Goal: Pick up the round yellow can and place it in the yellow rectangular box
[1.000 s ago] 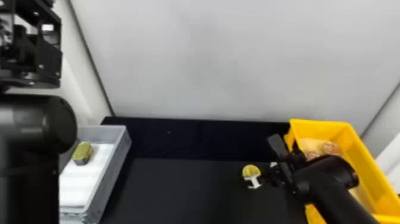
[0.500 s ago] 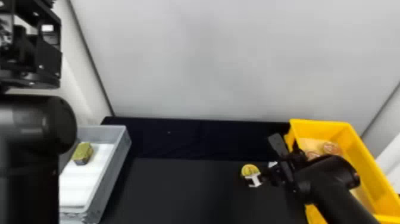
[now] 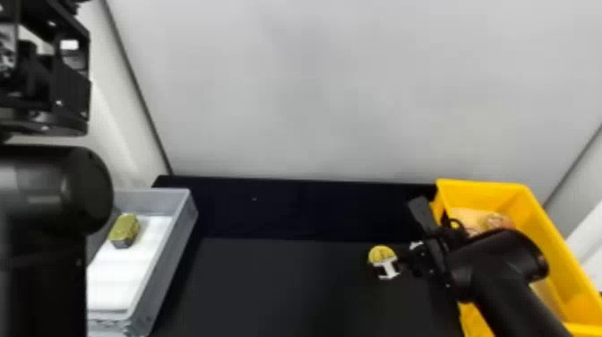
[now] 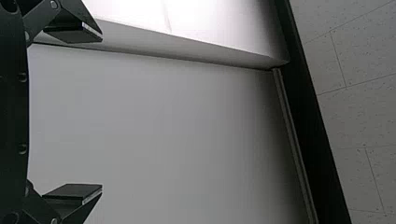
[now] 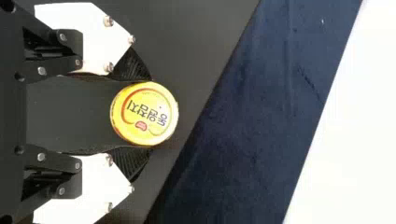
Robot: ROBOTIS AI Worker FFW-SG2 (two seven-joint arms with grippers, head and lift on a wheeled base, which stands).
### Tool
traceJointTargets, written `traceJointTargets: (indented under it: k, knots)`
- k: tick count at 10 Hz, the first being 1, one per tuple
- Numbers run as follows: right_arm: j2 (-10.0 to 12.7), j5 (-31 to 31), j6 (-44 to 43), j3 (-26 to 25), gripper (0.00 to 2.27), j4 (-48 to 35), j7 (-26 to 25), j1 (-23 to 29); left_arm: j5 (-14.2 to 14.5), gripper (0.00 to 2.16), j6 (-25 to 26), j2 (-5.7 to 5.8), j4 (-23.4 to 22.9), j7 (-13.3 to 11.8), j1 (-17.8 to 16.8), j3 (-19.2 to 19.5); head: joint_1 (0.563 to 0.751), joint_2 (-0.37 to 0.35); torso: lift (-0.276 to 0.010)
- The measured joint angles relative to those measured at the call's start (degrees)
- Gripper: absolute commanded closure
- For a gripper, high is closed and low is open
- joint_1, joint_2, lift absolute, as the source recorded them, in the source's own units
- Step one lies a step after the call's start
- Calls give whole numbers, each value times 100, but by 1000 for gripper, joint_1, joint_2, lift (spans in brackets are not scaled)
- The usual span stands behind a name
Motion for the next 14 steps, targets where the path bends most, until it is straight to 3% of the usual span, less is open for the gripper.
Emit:
traceJointTargets:
  k: [3, 5, 11, 14]
  knots:
    - [-226, 162, 1391, -144, 653, -2065, 365, 370, 7, 140, 105, 64, -87, -2, 67, 69, 663, 54, -7]
    - [-426, 304, 1719, -357, 653, -2752, 448, 284, 2, 140, 177, 111, -126, -10, 68, 81, 663, 54, -7]
    - [-986, 895, 1784, -1223, 653, -2903, 392, -45, -21, 140, 319, 205, -159, -31, 27, 59, 663, 54, -7]
    - [-1157, 1057, 1797, -1613, 653, -2898, 362, -4, -27, 140, 349, 220, -159, -46, -4, 46, 663, 54, -7]
